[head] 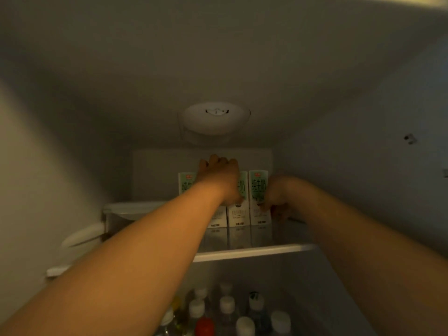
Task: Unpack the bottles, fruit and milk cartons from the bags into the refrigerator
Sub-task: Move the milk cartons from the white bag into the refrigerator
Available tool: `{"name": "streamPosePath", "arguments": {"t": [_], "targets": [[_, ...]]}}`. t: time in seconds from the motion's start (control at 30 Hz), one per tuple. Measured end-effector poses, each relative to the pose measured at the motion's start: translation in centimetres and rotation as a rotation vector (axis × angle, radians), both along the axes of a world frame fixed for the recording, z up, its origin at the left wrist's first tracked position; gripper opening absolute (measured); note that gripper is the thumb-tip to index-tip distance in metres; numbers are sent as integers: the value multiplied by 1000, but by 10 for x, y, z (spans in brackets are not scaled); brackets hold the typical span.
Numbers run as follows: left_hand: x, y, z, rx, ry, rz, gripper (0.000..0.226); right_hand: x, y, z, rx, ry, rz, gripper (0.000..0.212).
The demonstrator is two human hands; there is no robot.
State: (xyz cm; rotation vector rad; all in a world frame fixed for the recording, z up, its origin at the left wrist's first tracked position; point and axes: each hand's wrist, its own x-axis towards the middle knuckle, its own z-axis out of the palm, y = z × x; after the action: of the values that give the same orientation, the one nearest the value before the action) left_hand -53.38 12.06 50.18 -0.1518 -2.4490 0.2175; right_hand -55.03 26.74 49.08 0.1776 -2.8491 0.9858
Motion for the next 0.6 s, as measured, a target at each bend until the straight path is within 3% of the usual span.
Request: {"name": "streamPosePath", "arguments": {"t": [0.2,0.33,0.4,0.47,0.6], "targets": [[-4,5,-6,-23,49,78,81,0,-6,-2,115,46,-33,30],[2,6,-15,-46,123,77,73,2,-9,-16,86,126,-58,32],[10,5,-22,-71,121,69,82,9,-8,-23,64,173,-65,34],[24,3,-29,-41,92,41,91,20,-7,-28,53,226,-72,37],[63,0,-49,83,182,-82,78,51,-8,-37,41,337,-95,38]]}}
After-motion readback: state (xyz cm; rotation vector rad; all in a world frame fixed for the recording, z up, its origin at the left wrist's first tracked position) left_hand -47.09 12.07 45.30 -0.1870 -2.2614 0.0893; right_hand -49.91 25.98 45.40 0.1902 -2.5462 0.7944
